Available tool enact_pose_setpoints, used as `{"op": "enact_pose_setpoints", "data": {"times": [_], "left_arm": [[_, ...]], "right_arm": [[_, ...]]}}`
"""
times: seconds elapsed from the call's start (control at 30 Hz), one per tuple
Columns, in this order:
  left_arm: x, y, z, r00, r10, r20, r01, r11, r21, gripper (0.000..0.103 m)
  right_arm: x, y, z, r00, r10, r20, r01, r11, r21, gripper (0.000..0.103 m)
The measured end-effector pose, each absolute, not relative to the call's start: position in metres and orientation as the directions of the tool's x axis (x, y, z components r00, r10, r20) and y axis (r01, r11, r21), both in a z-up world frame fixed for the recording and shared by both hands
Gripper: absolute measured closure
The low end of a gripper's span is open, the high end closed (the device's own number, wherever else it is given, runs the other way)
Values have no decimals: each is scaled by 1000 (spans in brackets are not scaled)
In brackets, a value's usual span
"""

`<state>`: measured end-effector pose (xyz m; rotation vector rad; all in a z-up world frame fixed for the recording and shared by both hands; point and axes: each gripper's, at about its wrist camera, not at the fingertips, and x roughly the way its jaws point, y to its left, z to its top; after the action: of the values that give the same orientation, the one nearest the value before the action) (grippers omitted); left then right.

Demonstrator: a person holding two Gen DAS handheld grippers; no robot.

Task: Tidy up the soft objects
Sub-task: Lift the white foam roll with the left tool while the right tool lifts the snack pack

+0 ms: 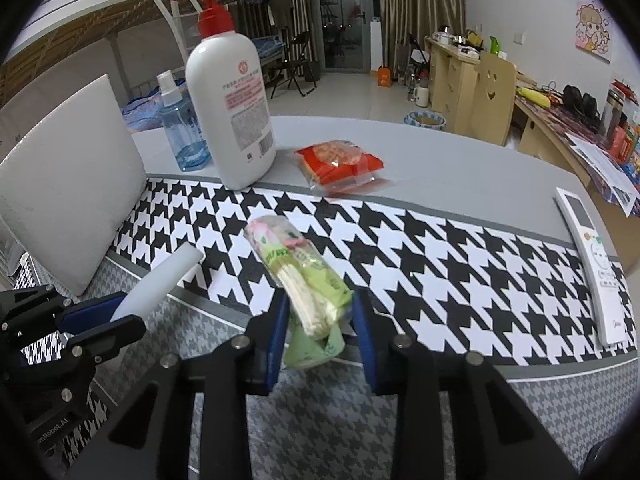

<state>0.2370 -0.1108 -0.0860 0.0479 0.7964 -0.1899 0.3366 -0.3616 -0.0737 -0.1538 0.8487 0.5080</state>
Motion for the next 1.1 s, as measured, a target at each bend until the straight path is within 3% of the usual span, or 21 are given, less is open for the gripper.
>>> {"op": "enact_pose_setpoints", "data": {"times": [1.1], "left_arm": [[203, -106, -53, 765, -136, -630, 177, 984, 3, 85]], "right_arm": [[280, -366, -32, 613, 421, -669, -498, 863, 87, 66]]}}
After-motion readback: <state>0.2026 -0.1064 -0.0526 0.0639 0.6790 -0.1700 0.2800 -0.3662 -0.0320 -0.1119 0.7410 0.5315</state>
